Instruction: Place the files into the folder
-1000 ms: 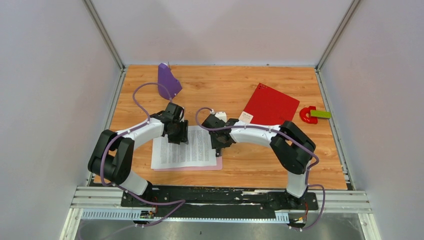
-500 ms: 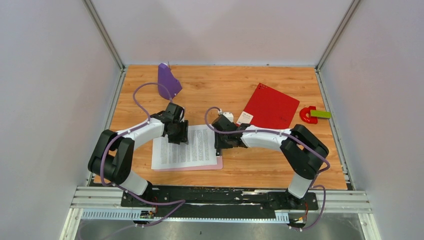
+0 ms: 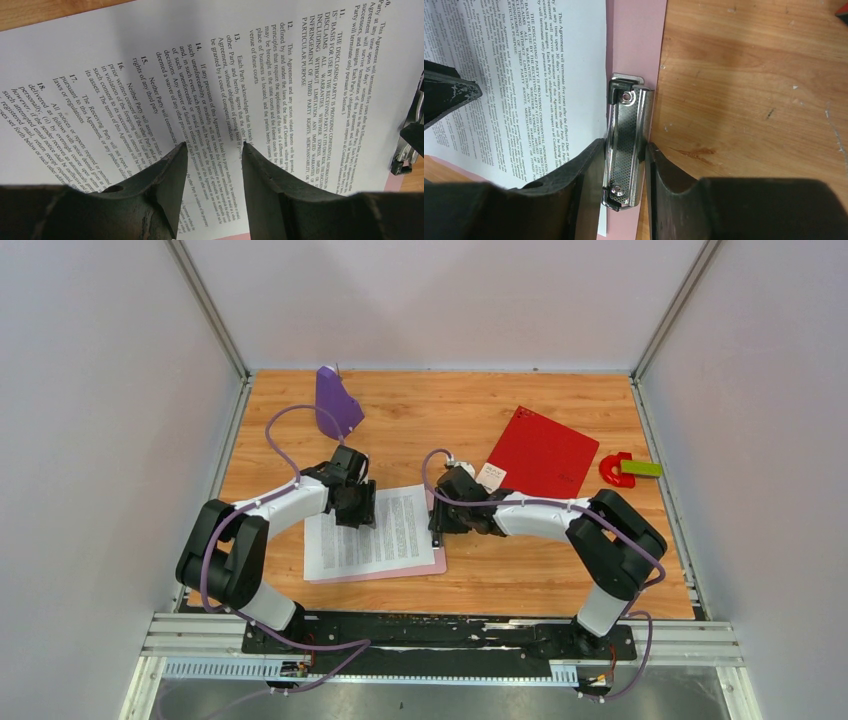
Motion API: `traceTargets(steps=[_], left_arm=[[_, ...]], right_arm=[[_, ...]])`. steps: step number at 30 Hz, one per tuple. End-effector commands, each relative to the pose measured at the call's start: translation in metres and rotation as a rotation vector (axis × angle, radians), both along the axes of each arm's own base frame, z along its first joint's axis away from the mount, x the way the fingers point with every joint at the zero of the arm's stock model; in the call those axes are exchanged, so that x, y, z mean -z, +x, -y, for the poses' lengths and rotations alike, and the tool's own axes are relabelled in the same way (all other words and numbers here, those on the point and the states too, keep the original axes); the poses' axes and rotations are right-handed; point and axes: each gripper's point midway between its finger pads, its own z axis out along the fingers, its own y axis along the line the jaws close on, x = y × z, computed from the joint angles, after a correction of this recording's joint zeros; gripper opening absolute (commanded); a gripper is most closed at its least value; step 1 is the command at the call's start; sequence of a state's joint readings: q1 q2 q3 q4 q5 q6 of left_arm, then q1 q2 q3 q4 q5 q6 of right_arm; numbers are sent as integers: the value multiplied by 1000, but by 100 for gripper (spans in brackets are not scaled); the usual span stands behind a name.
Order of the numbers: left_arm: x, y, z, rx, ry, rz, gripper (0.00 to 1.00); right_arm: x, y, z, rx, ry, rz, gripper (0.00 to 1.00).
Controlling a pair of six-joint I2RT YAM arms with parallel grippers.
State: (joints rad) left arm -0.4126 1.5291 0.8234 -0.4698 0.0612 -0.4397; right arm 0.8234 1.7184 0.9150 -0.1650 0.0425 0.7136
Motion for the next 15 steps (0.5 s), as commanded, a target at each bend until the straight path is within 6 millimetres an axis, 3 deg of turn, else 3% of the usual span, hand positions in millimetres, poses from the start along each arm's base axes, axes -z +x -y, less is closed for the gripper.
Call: traceTargets(steps=[1, 9, 15], left_arm=[[22, -30, -21, 9, 101, -102, 53], [21, -32, -18, 33, 99, -83, 51], [13, -25, 2, 57, 44, -65, 55]], right_arm=[[58, -32, 35, 23, -122, -160, 0], [66, -39, 36, 22, -91, -187, 0], [71, -44, 41, 16, -94, -193, 0]])
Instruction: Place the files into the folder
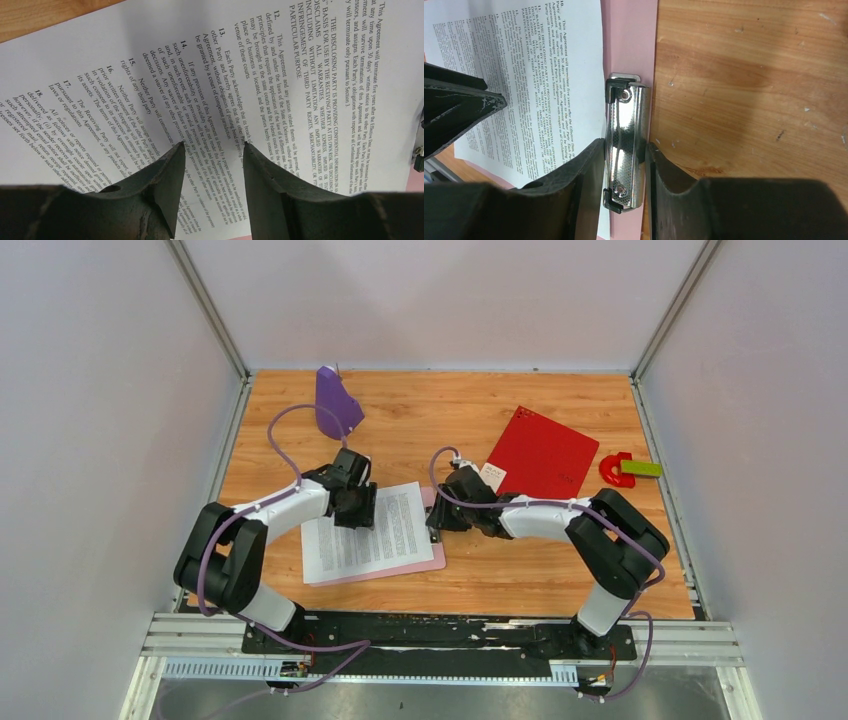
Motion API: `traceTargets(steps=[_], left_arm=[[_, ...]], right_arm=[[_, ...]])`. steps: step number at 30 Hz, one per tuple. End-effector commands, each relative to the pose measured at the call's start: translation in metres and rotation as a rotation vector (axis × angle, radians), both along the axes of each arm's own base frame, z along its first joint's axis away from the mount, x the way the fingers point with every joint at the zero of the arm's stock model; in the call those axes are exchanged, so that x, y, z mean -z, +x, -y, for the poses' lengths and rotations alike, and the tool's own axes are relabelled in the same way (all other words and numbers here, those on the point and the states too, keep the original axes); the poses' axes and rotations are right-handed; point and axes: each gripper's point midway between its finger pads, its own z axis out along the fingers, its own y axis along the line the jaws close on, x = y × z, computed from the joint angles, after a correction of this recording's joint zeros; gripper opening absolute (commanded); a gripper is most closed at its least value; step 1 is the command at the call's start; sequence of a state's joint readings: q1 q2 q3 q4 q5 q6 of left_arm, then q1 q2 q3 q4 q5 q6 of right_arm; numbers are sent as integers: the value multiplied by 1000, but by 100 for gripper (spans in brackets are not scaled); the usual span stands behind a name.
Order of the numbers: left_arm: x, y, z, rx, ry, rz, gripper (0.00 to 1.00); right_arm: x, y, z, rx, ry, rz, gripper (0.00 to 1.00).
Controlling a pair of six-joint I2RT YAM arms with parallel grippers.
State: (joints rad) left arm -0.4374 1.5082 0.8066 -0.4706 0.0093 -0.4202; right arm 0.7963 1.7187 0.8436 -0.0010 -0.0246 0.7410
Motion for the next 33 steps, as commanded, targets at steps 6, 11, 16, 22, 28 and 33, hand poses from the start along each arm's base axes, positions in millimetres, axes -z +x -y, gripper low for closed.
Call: traceTargets(steps=[6, 11, 16, 22, 28, 33], left_arm=[[-21, -4, 28, 10, -111, -39, 68], [-29, 8, 18, -35, -44, -8, 73], [-10, 3, 4, -36, 46, -54, 73], [6, -1, 1, 13, 74, -84, 70], [-1, 0, 25, 91, -18, -45, 65], [5, -8, 30, 119, -8, -66, 64]], right_arm=[[72, -50, 52, 4, -214, -198, 0], [73, -50, 54, 5, -219, -199, 0], [72, -49, 53, 6, -217, -198, 0], [72, -48, 55, 6, -219, -197, 0], [72, -47, 54, 4, -222, -199, 0], [71, -45, 52, 5, -219, -198, 0]])
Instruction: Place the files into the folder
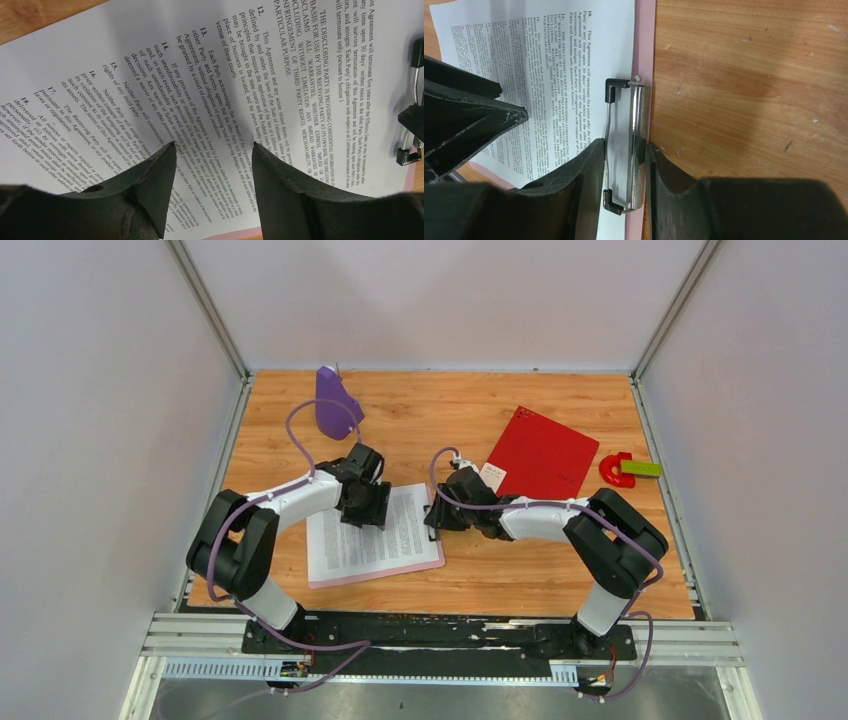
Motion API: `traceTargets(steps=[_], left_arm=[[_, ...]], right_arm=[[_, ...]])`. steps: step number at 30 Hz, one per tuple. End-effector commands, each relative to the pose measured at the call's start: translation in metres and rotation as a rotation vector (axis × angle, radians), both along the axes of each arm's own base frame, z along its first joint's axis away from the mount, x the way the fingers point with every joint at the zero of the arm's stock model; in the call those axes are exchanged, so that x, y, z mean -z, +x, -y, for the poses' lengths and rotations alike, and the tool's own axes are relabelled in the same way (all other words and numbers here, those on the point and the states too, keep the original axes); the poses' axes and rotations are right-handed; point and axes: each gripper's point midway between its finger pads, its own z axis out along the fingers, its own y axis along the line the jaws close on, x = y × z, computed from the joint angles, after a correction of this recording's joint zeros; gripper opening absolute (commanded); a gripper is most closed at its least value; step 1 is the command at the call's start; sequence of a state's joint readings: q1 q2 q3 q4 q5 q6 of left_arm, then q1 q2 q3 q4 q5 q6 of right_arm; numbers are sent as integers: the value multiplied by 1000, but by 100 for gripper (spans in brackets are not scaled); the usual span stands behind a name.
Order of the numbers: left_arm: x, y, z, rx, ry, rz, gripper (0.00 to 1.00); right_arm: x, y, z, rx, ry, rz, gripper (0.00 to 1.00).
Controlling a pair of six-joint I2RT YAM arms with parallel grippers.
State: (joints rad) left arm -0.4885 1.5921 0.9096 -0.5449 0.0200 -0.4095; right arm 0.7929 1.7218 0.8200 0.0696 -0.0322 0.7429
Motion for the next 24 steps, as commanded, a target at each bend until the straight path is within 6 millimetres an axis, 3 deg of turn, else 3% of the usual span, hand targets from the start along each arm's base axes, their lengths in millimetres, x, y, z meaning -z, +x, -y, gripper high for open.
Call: traceTargets(steps=[1, 14, 24], left_arm=[[9, -11, 12, 55, -24, -20, 64], [4, -20, 15, 6, -36, -11, 62], [10, -20, -8, 27, 91, 4, 61]], right_arm=[[72, -49, 55, 4, -254, -225, 0], [75, -49, 57, 6, -264, -228, 0], [75, -49, 60, 10, -278, -227, 0]])
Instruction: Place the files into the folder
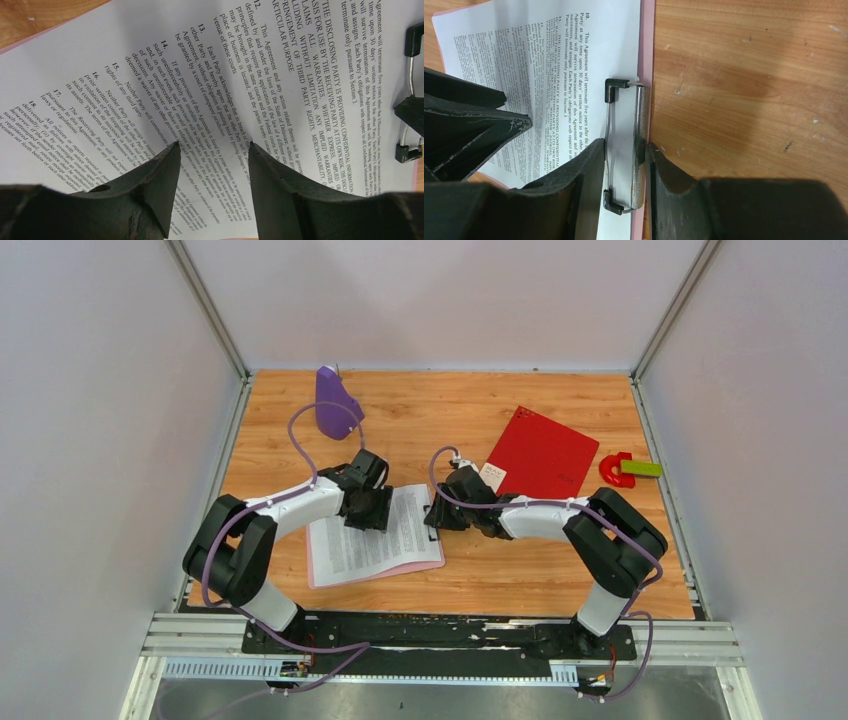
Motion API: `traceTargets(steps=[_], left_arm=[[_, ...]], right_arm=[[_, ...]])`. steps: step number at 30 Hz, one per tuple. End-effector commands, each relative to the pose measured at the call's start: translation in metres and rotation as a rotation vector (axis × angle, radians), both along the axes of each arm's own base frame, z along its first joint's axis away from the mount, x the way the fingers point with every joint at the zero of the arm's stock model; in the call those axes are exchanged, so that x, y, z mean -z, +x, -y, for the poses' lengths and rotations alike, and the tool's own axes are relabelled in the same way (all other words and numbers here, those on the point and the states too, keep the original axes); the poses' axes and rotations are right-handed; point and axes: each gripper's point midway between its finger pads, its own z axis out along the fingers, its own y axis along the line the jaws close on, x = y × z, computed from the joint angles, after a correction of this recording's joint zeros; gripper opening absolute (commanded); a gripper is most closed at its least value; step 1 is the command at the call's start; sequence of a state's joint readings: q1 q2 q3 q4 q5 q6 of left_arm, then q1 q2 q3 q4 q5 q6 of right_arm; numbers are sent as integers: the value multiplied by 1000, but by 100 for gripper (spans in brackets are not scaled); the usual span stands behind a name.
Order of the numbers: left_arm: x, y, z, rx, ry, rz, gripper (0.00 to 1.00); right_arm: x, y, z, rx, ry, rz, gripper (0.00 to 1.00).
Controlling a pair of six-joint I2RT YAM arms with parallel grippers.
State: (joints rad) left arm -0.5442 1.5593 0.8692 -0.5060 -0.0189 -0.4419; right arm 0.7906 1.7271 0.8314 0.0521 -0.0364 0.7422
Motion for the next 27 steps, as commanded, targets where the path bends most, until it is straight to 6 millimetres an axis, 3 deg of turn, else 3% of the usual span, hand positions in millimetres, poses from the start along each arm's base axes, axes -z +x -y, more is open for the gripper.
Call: traceTargets(steps=[1, 11, 27], left_arm=[[9, -12, -19, 21, 100, -33, 60], [0, -6, -8, 67, 72, -5, 61], [3, -8, 4, 81, 26, 2, 60]], right_arm=[[74, -50, 61, 10, -274, -218, 0], [70, -47, 58, 7, -270, -213, 0], [72, -49, 60, 4, -276, -214, 0]])
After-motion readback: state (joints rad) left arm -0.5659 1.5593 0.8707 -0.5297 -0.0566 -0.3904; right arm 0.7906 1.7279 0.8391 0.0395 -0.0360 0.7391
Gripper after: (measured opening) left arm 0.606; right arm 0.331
